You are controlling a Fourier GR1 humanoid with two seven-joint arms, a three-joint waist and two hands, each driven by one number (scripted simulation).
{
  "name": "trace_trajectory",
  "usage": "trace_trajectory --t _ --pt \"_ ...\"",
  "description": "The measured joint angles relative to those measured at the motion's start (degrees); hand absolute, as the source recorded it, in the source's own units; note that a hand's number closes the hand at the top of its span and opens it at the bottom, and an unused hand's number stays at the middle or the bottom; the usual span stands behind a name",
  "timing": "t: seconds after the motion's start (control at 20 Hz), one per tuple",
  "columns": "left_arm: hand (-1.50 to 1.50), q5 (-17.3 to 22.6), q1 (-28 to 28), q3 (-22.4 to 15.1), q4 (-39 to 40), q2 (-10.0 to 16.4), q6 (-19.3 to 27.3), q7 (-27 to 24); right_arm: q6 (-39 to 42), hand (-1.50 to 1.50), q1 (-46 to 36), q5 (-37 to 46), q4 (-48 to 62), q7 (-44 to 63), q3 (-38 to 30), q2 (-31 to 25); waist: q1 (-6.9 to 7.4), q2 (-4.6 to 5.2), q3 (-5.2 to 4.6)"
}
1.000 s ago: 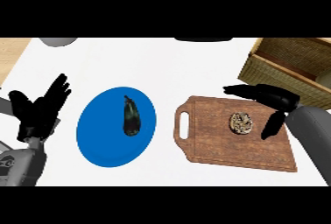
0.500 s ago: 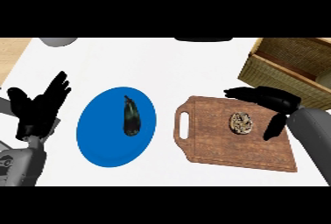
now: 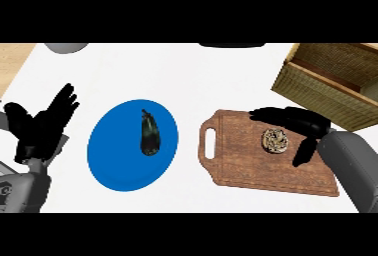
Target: Pick the cupcake from the cutting board and place it in the basket
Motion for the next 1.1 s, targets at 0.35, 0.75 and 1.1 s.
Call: trace_trajectory --t 0.35,0.75,1.1 --pt "0.0 -0.18 -0.18 1.08 0.94 -0.25 -1.21 -1.09 -4.07 1.5 1.19 5.99 -0.52 -1.89 1.41 1.12 -0.08 -0.16 -0.16" --pt "0.0 -0.92 -1.08 1.66 1.22 -0.79 -0.8 0.1 -4.48 1.5 -1.08 8.38 1.53 7.67 -2.17 7.12 -0.84 -0.7 -0.6" --pt "0.0 -1.3 -0.02 1.86 1.62 -0.8 -0.37 0.06 -8.91 1.5 -2.92 5.33 1.39 39.44 -10.87 18.6 -2.29 -1.78 -0.89"
